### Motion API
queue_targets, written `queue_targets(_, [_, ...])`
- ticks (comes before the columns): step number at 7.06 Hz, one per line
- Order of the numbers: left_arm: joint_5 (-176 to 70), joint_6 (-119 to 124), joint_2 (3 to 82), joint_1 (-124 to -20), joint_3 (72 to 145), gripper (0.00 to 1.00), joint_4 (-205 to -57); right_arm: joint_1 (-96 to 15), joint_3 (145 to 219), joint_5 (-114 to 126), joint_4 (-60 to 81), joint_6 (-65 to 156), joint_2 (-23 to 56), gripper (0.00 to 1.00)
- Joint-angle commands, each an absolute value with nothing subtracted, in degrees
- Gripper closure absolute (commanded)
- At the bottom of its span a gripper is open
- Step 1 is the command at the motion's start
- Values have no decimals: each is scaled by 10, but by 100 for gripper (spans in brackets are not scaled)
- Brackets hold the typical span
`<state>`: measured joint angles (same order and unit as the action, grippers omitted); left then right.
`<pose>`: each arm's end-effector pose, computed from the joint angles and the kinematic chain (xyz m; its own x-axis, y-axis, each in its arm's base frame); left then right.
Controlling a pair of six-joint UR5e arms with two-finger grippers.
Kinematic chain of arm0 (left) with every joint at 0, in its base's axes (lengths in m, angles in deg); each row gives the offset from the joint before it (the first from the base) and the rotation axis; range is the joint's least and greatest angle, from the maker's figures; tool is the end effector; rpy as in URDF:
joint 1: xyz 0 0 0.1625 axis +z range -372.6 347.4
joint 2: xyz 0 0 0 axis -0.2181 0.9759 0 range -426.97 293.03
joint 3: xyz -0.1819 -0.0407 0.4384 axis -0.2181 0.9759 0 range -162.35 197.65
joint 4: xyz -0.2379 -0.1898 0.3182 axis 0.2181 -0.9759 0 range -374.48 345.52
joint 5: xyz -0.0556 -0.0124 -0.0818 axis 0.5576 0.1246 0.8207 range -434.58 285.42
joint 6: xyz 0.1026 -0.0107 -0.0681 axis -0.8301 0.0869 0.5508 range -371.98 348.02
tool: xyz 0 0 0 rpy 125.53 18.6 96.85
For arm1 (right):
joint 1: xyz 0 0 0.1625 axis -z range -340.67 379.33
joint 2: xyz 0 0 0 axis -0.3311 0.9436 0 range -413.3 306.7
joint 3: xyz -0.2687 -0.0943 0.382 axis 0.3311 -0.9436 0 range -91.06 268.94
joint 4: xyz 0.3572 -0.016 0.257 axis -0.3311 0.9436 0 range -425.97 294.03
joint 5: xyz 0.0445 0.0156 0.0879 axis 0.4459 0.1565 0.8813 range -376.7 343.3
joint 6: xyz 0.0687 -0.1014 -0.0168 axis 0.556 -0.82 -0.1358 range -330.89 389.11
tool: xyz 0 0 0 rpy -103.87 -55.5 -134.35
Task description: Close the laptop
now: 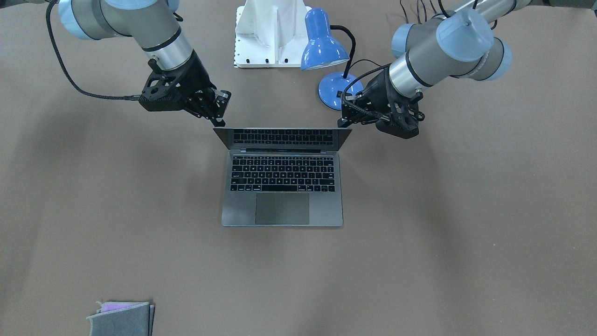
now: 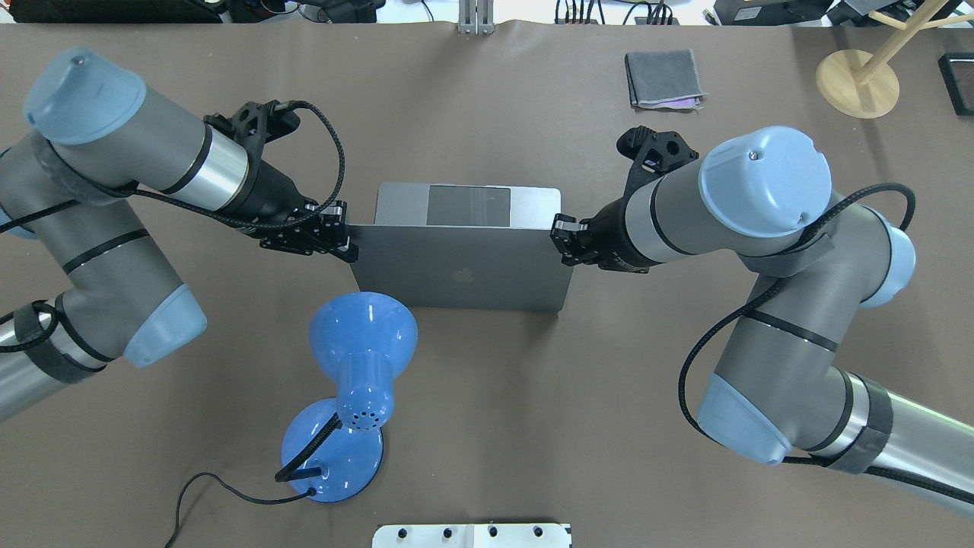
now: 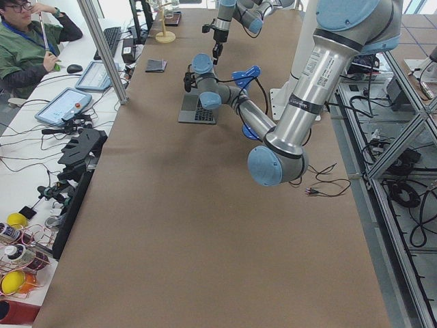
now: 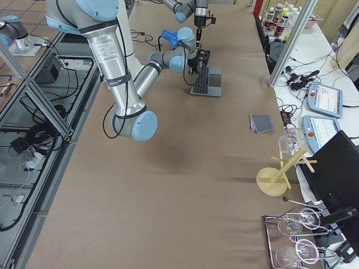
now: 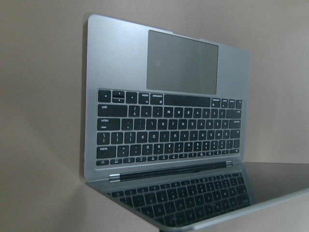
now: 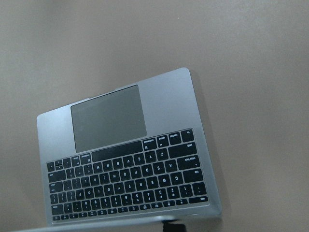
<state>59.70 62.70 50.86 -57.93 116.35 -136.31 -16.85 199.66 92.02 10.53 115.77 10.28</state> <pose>0.4436 -0.5157 0.2740 0.2640 0.0021 -0.9645 -0.0175 0.9998 -0.0027 -0.4680 -0.4585 0.2521 0.4144 0.2349 0.8793 -0.3100 0.9448 -0.1063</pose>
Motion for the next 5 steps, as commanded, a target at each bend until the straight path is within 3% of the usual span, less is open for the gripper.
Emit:
queue_targets(1, [580, 626, 526, -584, 1140, 100, -1362, -187, 1973, 921, 105, 1151, 93, 100])
queue_targets(5, [551, 624, 562, -593, 1079, 100, -1363, -204, 1900, 920, 105, 1151, 45, 100])
